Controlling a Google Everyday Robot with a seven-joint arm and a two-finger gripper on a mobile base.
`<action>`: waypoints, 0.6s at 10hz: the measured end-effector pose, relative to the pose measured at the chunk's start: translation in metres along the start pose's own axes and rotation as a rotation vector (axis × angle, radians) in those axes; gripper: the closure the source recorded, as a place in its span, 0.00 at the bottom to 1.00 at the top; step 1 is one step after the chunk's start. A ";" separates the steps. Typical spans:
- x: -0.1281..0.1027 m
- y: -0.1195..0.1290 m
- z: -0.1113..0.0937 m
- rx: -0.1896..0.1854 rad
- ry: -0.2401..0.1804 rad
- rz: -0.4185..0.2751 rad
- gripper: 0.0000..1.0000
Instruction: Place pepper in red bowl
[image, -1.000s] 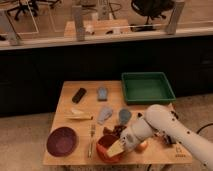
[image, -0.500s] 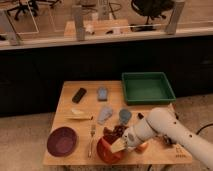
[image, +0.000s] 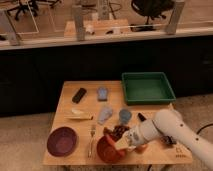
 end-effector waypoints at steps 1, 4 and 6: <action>0.000 0.001 -0.003 -0.004 0.010 0.001 0.86; 0.000 0.001 -0.008 -0.011 0.028 0.002 0.86; 0.000 0.000 -0.009 -0.014 0.032 0.000 0.86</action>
